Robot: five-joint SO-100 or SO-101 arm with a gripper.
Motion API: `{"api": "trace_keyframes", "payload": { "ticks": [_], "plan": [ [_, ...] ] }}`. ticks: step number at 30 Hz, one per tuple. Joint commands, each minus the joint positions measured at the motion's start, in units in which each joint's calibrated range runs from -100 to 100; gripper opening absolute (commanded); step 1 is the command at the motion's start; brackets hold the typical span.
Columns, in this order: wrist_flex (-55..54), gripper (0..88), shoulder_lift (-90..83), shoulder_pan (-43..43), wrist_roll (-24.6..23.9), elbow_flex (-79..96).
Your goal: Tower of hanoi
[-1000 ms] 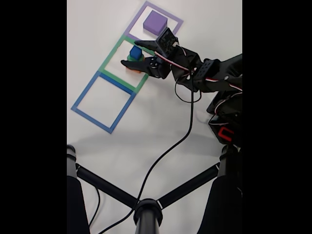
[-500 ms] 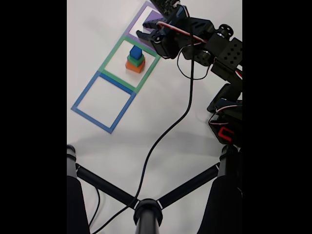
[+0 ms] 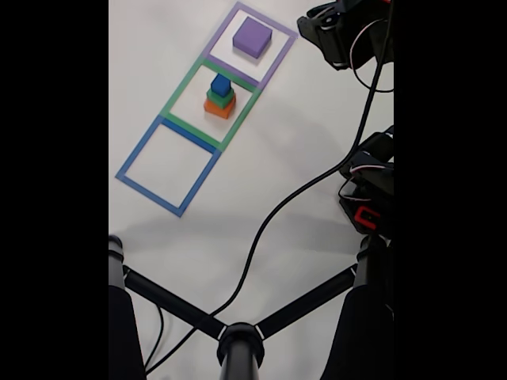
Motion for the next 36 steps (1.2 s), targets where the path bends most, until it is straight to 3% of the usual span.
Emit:
{"api": "trace_keyframes", "payload": {
  "ticks": [1,7,13,23,36],
  "plan": [
    [3.32,2.7,0.19,2.27,0.04,-3.88],
    [0.25,6.6,-0.13,4.18,0.59,1.49],
    [-10.03,21.1,-1.5,6.08,0.59,13.75],
    [-43.05,35.8,-1.98,10.2,0.59,42.56],
    [-82.15,38.5,16.85,9.67,0.59,56.01]
  ]
}}
